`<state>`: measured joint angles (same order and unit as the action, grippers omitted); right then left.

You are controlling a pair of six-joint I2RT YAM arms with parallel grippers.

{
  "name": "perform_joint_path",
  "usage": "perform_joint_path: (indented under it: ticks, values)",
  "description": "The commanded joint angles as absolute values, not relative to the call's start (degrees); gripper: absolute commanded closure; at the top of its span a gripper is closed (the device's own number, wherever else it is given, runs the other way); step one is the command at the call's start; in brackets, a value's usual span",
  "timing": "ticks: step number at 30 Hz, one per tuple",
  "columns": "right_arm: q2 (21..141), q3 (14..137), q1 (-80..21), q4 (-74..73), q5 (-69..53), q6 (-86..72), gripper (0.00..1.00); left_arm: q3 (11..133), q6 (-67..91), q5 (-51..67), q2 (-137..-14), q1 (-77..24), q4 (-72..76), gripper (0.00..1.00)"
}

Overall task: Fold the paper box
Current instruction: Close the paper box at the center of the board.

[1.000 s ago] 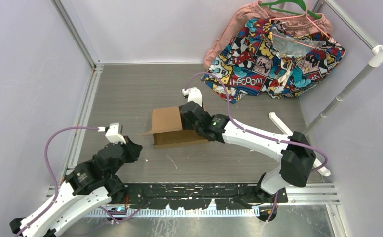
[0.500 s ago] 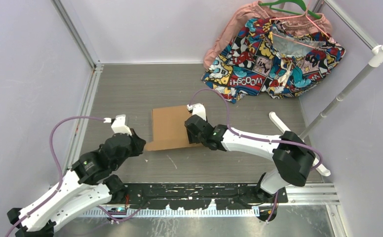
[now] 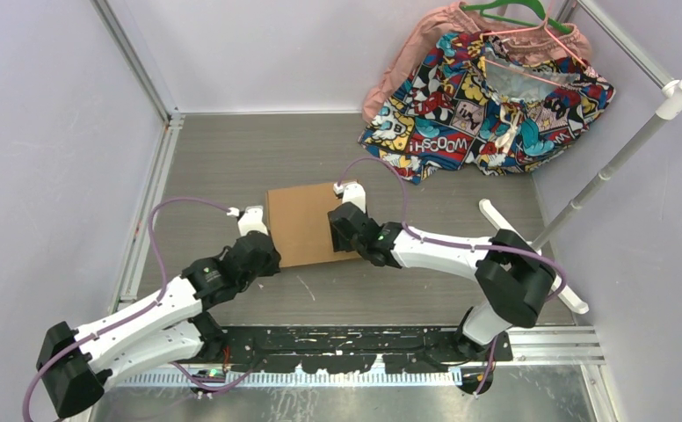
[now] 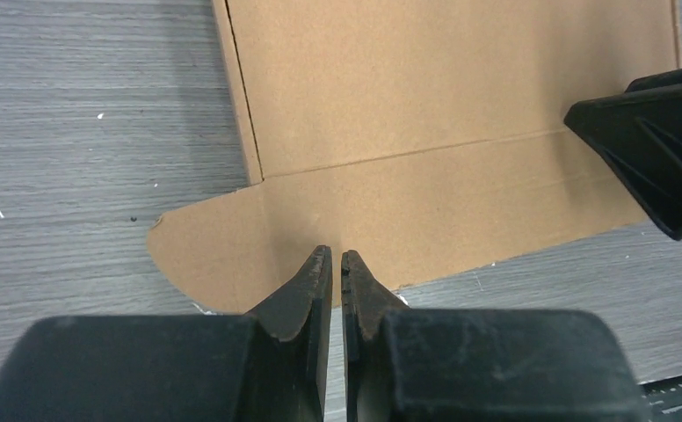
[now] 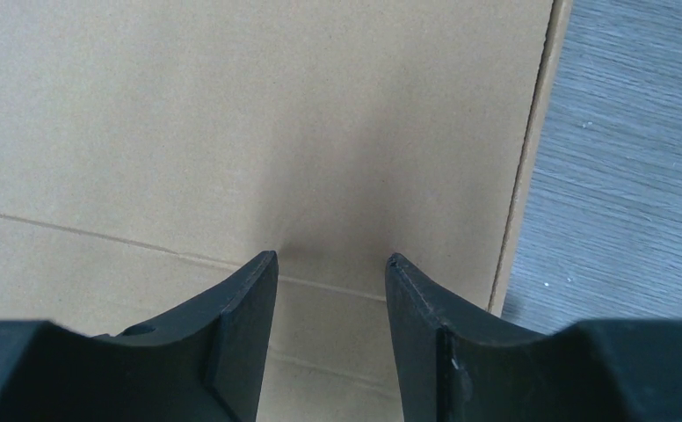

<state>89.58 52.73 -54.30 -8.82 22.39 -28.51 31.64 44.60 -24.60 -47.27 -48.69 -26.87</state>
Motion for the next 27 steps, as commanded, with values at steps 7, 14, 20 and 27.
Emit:
perform_joint_path:
  ticks: [7,14,20,27]
  values:
    - [82.86,51.09,-54.01,-12.54,23.51,-27.53,0.43,33.80,41.51,-26.69,-48.26,-49.04,-20.36,0.90]
    - [72.57,50.86,-53.54,-14.89,27.94,-25.15,0.40,43.11,36.28,-25.73,-49.87,-49.04,-27.82,0.89]
    - [64.71,49.44,-53.28,-19.21,32.28,-25.20,0.14,46.71,33.63,-24.64,-46.78,-49.00,-32.97,0.78]
    - [49.47,42.70,-53.04,-25.11,28.43,-30.24,0.00,49.87,34.58,-20.70,-42.39,-49.00,-41.90,0.11]
